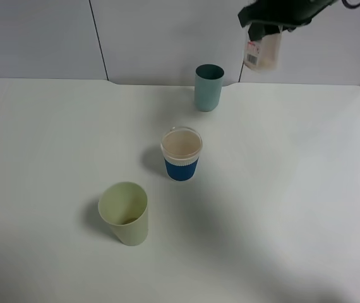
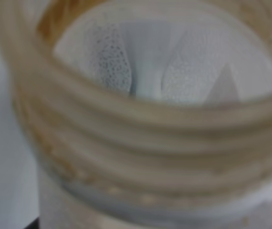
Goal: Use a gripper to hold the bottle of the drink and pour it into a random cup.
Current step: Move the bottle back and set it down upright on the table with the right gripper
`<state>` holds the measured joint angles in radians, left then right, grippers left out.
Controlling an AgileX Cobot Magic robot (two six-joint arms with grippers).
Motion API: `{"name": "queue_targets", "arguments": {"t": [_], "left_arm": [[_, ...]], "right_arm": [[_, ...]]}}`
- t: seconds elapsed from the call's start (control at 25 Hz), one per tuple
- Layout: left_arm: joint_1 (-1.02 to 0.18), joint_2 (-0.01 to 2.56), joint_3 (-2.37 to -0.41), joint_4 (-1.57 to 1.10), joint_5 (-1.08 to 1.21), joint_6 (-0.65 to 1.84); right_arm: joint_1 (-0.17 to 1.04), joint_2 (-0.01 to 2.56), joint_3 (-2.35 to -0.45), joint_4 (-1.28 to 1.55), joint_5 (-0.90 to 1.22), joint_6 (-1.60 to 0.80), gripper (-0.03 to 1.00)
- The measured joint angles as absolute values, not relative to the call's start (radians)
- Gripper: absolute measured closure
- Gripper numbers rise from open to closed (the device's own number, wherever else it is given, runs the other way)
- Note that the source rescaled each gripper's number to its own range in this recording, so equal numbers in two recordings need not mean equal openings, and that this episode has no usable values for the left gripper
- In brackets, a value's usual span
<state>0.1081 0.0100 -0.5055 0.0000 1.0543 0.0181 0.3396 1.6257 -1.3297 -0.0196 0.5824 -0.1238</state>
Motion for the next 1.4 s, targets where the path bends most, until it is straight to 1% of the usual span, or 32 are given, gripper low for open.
{"name": "queue_targets", "arguments": {"t": [0.36, 0.64, 0.8, 1.04, 1.4], "left_arm": [[0.108, 0.010, -0.506, 0.000, 1.054, 0.018], [0.108, 0.010, -0.506, 0.000, 1.054, 0.018], [0.108, 0.010, -0.506, 0.000, 1.054, 0.018], [0.108, 0.010, -0.506, 0.000, 1.054, 0.018], [0.108, 0.010, -0.506, 0.000, 1.054, 0.018]], "right_arm": [[0.335, 1.573, -0.912, -0.023, 0.355, -0.124, 0.97], [0.335, 1.572, -0.705, -0.021, 0.110, -0.124, 0.97], [0.335, 1.572, -0.653, -0.021, 0.007, -0.124, 0.97], [0.335, 1.572, -0.633, -0.029, 0.000, -0.124, 0.97], [0.335, 1.572, -0.633, -0.154, -0.030, -0.124, 0.97]]}}
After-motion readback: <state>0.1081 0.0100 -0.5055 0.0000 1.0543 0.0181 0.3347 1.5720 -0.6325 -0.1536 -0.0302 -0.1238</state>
